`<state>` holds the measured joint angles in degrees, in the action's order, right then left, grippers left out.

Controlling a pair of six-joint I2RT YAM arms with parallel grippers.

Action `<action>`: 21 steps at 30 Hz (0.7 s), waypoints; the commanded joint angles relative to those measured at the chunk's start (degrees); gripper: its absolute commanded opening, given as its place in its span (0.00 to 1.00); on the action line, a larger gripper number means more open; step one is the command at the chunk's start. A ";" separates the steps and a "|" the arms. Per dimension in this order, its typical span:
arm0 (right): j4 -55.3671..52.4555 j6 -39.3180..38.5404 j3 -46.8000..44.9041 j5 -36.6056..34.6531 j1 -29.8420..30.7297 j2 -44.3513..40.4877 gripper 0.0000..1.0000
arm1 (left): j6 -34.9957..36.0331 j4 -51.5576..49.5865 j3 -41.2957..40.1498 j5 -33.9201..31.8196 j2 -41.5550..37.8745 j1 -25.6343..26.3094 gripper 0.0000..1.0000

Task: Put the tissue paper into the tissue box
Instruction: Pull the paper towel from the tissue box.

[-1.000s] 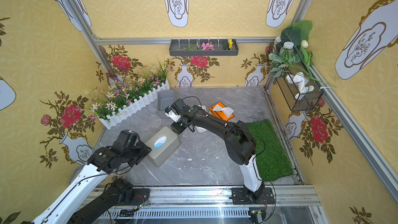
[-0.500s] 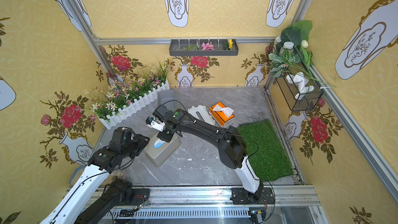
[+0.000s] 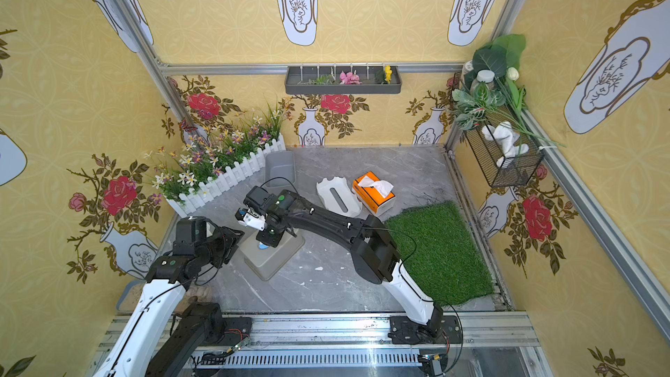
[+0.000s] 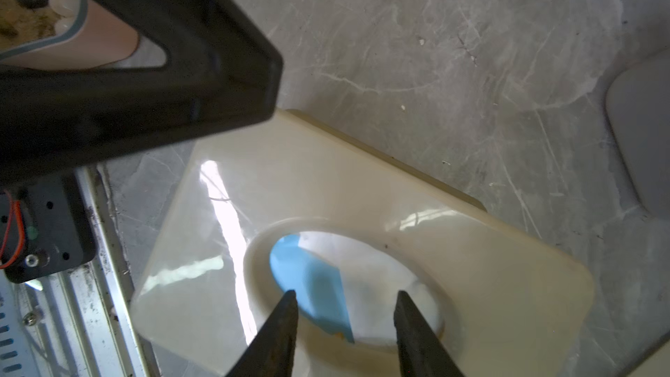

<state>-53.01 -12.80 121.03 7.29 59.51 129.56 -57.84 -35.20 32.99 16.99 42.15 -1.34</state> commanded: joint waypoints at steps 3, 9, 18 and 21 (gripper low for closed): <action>-4.60 4.74 3.88 -3.70 0.27 2.19 0.42 | 3.39 0.84 0.49 0.54 0.99 -0.15 0.52; -6.97 8.38 5.79 -2.89 0.39 3.98 0.41 | 4.31 1.52 0.14 1.02 1.79 -0.15 0.52; -8.95 12.39 7.99 0.23 -0.21 7.10 0.41 | 5.63 1.81 0.14 1.39 2.59 -0.15 0.52; -9.18 13.38 8.49 1.25 -0.56 7.71 0.38 | 5.98 1.72 0.05 1.48 2.63 -0.15 0.52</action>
<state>-59.46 -1.54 129.03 6.52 59.13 136.55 -53.12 -34.22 33.30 18.06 44.69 -1.45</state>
